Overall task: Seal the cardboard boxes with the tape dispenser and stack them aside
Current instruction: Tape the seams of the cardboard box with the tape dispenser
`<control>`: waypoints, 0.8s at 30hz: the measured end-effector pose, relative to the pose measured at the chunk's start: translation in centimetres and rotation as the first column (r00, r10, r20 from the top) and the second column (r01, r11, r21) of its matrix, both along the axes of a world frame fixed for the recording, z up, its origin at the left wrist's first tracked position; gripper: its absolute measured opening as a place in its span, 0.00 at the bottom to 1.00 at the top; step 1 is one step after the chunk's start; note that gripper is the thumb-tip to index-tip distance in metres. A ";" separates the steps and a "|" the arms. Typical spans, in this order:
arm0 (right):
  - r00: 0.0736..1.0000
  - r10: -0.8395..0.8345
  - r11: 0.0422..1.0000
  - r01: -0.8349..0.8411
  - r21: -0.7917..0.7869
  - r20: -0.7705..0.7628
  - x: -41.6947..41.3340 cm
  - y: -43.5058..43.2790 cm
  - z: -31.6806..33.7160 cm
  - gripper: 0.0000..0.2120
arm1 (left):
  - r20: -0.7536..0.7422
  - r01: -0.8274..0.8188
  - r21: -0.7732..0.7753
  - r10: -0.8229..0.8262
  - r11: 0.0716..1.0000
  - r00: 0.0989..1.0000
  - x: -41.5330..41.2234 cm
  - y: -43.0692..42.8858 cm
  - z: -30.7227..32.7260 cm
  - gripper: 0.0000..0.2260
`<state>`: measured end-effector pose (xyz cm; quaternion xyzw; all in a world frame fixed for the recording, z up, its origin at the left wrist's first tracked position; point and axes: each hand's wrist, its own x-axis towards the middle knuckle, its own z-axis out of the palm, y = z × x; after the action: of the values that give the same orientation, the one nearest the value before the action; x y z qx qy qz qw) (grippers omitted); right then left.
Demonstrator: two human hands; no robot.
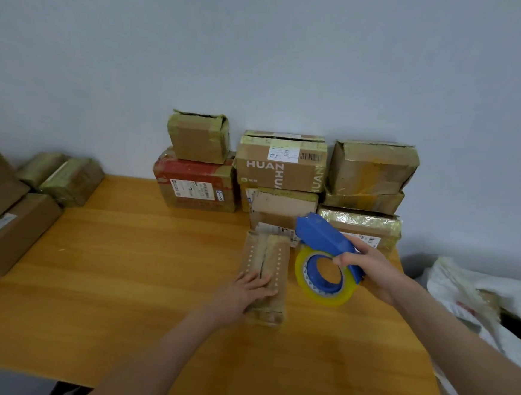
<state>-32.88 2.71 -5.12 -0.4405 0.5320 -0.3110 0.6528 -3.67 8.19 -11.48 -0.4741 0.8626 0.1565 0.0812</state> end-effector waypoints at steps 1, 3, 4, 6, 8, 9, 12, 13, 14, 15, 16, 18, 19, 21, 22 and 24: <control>1.000 0.007 1.000 -0.007 0.000 0.009 0.1 0.0 0.2 0.30 | 0.012 0.005 0.001 -0.005 1.000 1.000 0.2 -0.2 0.1 0.35; 1.000 0.016 1.000 -0.015 -0.006 0.021 0.4 0.2 0.5 0.29 | 0.016 0.006 0.055 -0.007 0.998 1.000 0.5 -0.5 0.3 0.36; 0.999 0.017 1.000 -0.017 -0.010 0.027 0.6 0.2 0.8 0.28 | -0.035 -0.027 0.105 0.031 0.994 0.999 0.5 -0.6 0.5 0.36; 0.999 0.024 1.000 -0.023 -0.014 0.043 1.0 0.4 1.3 0.30 | -0.309 -0.218 0.259 0.295 0.941 0.904 0.1 -0.6 1.6 0.34; 0.997 0.045 0.999 -0.043 -0.024 0.062 1.4 0.5 1.9 0.31 | -0.572 -0.429 0.450 0.622 0.783 0.535 -0.7 -0.8 3.0 0.26; 0.995 0.067 0.997 -0.065 -0.031 0.071 1.6 0.6 2.1 0.32 | -0.600 -0.461 0.565 0.724 0.684 0.339 -1.0 -0.9 3.7 0.23; 0.987 0.143 0.989 -0.138 -0.060 0.079 1.9 0.7 2.4 0.34 | -0.462 -0.224 0.866 0.887 0.448 -0.013 -2.1 -1.2 5.0 0.19; 0.984 0.157 0.986 -0.152 -0.067 0.083 2.0 0.8 2.5 0.34 | -0.421 -0.155 0.899 0.905 0.409 -0.051 -2.4 -1.1 5.3 0.17; 0.982 0.167 0.985 -0.161 -0.070 0.089 2.1 0.9 2.5 0.34 | -0.393 -0.113 0.916 0.917 0.384 -0.073 -2.6 -1.1 5.3 0.15; 0.980 0.176 0.983 -0.170 -0.071 0.091 2.2 1.0 2.5 0.34 | -0.369 -0.084 0.928 0.925 0.362 -0.093 -2.8 -1.1 5.4 0.13; 0.979 0.184 0.981 -0.178 -0.073 0.089 2.3 1.1 2.5 0.35 | -0.350 -0.064 0.937 0.931 0.345 -0.108 -2.9 -1.0 5.4 0.13; 0.978 0.193 0.980 -0.188 -0.073 0.080 2.5 1.2 2.5 0.36 | -0.334 -0.051 0.942 0.936 0.330 -0.113 -2.9 -1.1 5.6 0.14; 0.977 0.196 0.979 -0.190 -0.071 0.080 2.6 1.3 2.6 0.35 | -0.338 -0.055 0.941 0.935 0.334 -0.107 -2.8 -1.3 5.7 0.14; 0.974 0.210 0.976 -0.205 -0.074 0.081 2.6 1.5 2.7 0.34 | -0.367 -0.061 0.930 0.925 0.362 -0.100 -2.6 -1.6 5.9 0.13; 0.971 0.224 0.973 -0.218 -0.073 0.083 2.6 1.6 2.7 0.33 | -0.388 -0.060 0.922 0.917 0.383 -0.092 -2.6 -1.7 6.0 0.11; 0.963 0.255 0.966 -0.250 -0.062 0.087 2.6 1.7 2.7 0.32 | -0.414 -0.044 0.910 0.909 0.412 -0.053 -2.6 -1.7 6.3 0.08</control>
<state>-30.32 4.40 -2.42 -0.5062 0.4322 -0.2590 0.7000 -6.29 6.45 -5.14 -0.5051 0.3065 0.7199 -0.3643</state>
